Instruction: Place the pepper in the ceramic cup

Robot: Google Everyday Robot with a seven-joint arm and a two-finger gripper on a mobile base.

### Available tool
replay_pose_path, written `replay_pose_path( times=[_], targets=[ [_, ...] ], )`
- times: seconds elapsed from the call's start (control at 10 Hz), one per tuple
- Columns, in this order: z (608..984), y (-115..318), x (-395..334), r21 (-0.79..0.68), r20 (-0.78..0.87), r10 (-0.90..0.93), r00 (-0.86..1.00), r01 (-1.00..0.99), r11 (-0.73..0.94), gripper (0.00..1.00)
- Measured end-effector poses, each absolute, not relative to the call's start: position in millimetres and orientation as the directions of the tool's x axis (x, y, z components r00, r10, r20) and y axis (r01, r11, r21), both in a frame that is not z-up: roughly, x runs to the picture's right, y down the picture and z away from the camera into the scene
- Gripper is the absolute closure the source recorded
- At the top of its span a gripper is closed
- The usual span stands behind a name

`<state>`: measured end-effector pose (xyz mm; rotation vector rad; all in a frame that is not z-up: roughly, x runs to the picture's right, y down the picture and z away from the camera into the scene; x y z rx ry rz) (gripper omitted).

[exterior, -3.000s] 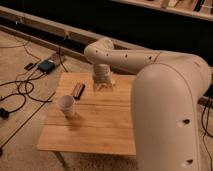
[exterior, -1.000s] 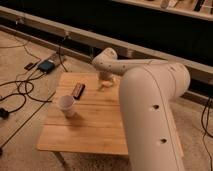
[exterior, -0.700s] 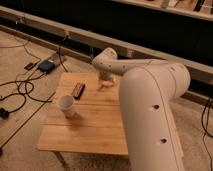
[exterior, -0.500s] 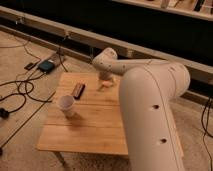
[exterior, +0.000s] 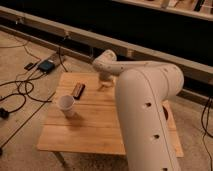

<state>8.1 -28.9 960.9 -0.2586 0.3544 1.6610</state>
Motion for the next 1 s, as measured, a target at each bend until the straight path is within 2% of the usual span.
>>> replay_pose_path(
  times=[1.0],
  targets=[
    [1009,-44,-2,0.098,-0.369,0.916,-0.156,-0.987,-0.129,0.35]
  ],
)
